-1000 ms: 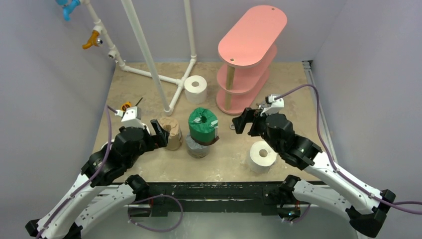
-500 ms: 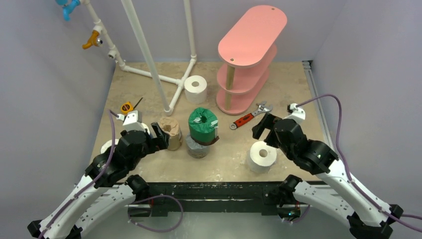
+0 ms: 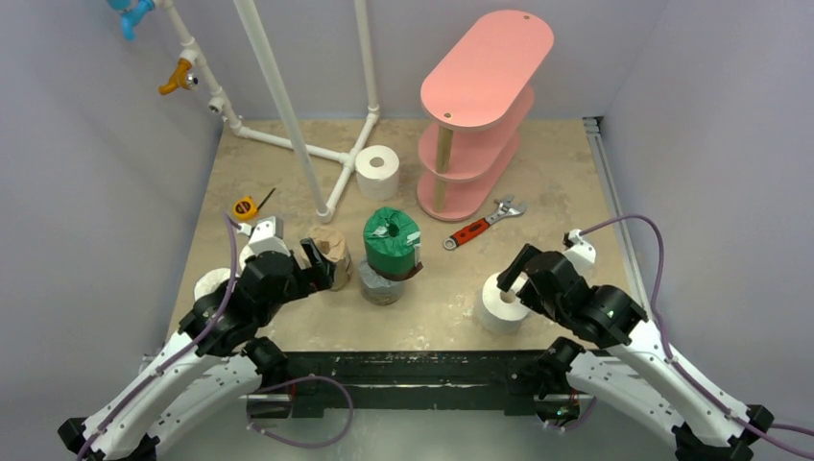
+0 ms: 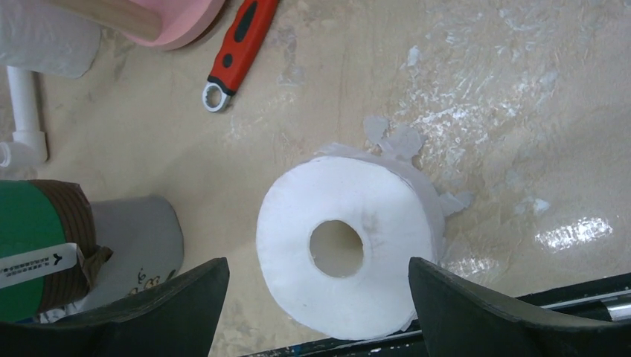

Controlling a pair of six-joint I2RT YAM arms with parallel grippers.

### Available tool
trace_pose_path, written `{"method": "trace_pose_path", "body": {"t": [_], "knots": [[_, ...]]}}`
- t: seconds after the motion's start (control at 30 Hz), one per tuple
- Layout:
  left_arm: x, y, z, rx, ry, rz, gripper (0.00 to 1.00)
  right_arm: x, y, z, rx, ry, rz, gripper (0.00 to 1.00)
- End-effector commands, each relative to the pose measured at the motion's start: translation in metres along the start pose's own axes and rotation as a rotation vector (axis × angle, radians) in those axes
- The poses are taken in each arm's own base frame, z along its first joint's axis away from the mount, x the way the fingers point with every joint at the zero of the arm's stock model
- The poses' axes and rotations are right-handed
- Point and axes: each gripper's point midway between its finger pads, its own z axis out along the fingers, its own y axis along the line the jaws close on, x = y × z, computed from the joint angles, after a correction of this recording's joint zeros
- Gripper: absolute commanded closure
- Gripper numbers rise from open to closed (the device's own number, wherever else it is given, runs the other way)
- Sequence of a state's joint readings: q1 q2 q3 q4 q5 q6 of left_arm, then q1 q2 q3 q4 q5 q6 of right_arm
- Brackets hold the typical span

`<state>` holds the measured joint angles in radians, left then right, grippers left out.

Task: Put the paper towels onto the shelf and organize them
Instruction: Move the paper towel to the center of the board.

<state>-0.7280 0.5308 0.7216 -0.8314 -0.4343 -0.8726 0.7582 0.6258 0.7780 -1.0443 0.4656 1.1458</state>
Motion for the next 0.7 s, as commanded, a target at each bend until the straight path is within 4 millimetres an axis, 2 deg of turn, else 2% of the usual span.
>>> {"method": "trace_pose_path", "body": {"t": [0.0, 0.27, 0.47, 0.67], "knots": [[0.009, -0.010, 0.009, 0.031, 0.025, -0.045, 0.01, 0.006, -0.014, 0.005, 0.049, -0.001, 0.066, 0.09], [0.034, -0.015, 0.022, 0.063, 0.097, -0.084, 0.02, 0.006, -0.027, 0.005, 0.121, -0.013, 0.127, 0.13], [0.036, -0.019, 0.026, 0.068, 0.108, -0.080, 0.02, 0.012, -0.033, 0.010, 0.183, 0.006, 0.105, 0.22], [0.036, -0.016, 0.022, 0.070, 0.106, -0.078, 0.03, 0.020, -0.039, 0.015, 0.258, 0.042, 0.066, 0.22]]}}
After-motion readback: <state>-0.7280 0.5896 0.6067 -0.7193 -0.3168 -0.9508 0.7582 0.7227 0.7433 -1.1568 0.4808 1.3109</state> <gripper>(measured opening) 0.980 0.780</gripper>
